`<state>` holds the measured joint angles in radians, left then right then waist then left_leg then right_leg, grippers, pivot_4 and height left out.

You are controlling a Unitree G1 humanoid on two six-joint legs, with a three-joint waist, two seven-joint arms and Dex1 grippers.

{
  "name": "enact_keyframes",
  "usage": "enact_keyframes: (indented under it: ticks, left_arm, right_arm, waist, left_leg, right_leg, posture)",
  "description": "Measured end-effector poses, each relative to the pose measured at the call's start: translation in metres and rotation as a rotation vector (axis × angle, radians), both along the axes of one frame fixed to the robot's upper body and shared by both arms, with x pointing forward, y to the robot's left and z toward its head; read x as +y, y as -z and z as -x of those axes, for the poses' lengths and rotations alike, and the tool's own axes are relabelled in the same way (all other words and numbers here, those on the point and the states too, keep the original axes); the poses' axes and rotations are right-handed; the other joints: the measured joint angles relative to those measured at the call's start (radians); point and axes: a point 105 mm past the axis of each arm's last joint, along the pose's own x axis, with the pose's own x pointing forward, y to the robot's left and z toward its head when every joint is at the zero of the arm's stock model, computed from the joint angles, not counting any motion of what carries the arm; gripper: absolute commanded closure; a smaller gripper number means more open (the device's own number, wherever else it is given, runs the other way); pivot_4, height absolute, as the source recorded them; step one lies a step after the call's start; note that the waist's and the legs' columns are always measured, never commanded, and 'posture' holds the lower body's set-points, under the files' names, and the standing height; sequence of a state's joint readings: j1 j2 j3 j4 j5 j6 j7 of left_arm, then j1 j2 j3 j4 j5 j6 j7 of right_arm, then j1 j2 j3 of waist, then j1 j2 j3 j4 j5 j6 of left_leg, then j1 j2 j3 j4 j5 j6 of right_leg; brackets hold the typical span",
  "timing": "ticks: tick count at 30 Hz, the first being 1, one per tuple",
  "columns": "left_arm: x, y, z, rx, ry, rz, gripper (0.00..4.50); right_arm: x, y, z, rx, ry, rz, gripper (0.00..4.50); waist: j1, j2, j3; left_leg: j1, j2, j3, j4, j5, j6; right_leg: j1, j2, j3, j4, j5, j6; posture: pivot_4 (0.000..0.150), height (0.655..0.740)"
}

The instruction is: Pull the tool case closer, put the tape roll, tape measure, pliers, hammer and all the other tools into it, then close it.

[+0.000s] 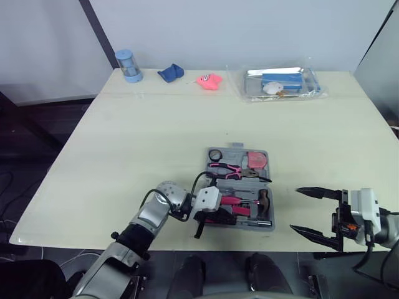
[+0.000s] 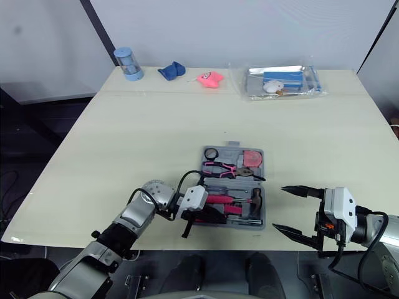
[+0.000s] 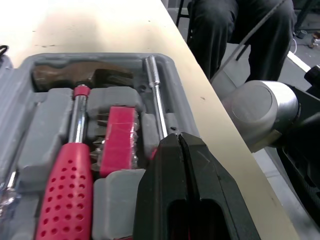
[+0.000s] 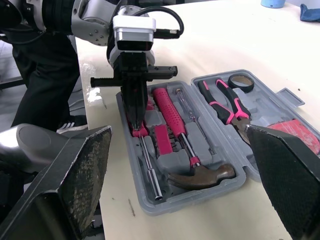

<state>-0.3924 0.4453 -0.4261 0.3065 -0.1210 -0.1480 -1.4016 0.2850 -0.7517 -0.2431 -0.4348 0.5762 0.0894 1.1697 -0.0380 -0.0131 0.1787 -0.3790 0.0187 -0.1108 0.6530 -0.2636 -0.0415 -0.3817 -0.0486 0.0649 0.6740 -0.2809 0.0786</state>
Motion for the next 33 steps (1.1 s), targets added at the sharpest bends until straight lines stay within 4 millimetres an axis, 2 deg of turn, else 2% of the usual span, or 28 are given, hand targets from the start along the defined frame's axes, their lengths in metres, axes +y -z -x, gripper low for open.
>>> enact_keyframes:
  ticks: [13,22,25,29,33]
  left_arm:
    - [0.0,0.004,0.002,0.007,0.005,-0.002,4.44]
    - [-0.001,0.0,0.002,0.043,-0.042,0.029,4.44]
    - [0.01,-0.012,0.0,0.061,-0.106,0.053,4.44]
    - [0.025,-0.04,-0.015,0.03,-0.222,0.112,4.44]
    - [0.043,-0.049,-0.029,0.028,-0.336,0.133,4.44]
  right_arm:
    - [0.0,-0.002,-0.002,-0.014,-0.003,0.008,0.0]
    - [-0.002,0.002,-0.008,-0.008,0.034,0.004,0.0]
    - [-0.009,0.009,-0.014,0.027,0.083,0.004,0.0]
    - [-0.011,0.011,-0.024,0.032,0.109,0.0,0.0]
    - [-0.014,0.013,-0.034,0.033,0.141,0.01,0.0]
  waist:
    - [0.0,0.001,-0.001]
    - [-0.002,0.001,-0.001]
    - [-0.002,0.001,-0.001]
    - [-0.001,0.002,-0.001]
    - [-0.003,0.001,-0.001]
  left_leg:
    - [0.003,0.0,0.0,0.0,0.0,0.0]
    - [0.002,0.0,0.0,0.0,0.0,0.0]
    - [0.002,0.0,-0.001,0.0,0.0,0.0]
    - [0.002,0.0,-0.001,0.0,0.0,0.0]
    - [0.002,0.0,-0.001,-0.001,0.0,0.0]
  right_leg:
    - [0.003,0.0,0.0,0.0,0.0,0.0]
    - [0.003,0.0,0.0,0.0,0.0,0.0]
    - [0.003,0.0,-0.001,0.0,0.0,0.0]
    - [0.003,0.0,-0.001,-0.001,0.0,0.0]
    - [0.003,0.0,-0.001,-0.001,0.0,0.0]
  posture:
    - [0.15,0.74]
    - [0.15,0.74]
    - [0.15,0.74]
    - [0.15,0.74]
    - [0.15,0.74]
